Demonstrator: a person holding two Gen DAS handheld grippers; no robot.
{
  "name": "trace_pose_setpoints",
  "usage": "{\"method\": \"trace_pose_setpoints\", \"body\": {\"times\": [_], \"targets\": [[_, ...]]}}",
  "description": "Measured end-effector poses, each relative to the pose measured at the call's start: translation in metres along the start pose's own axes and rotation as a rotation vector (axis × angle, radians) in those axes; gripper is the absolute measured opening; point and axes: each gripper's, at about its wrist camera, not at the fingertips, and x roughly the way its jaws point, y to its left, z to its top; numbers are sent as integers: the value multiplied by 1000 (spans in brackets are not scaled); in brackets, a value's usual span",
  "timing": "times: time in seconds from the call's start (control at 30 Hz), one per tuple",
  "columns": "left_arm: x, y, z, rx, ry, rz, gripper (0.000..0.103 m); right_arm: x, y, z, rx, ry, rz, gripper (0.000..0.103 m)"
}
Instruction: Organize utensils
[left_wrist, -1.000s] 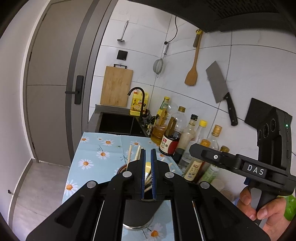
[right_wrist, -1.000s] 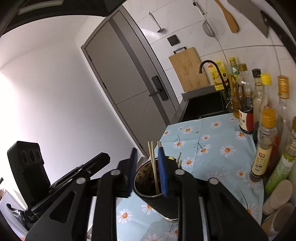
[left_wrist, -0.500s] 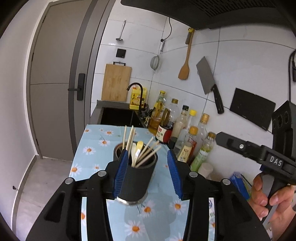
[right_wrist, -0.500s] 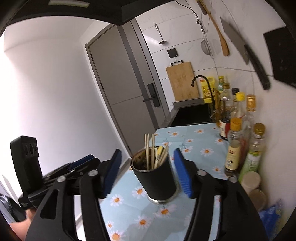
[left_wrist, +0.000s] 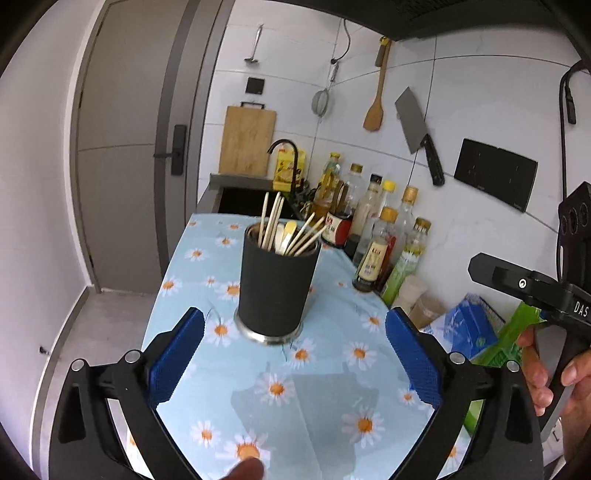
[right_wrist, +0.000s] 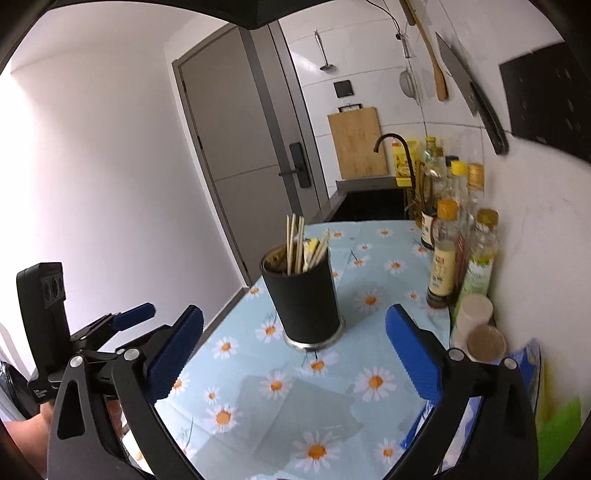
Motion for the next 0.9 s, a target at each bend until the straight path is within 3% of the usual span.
{"method": "trace_pose_setpoints", "body": {"times": [0.33, 0.57, 0.9], "targets": [[-7, -12, -49, -26, 94, 26, 96, 3, -10, -44, 25, 102, -82, 98], [-8, -14, -65, -52, 124, 44, 96, 4, -16, -76, 47, 155, -115, 98], [-10, -16, -81, -69, 161, 43, 96, 1, -9, -99, 31, 156, -163, 98]]}}
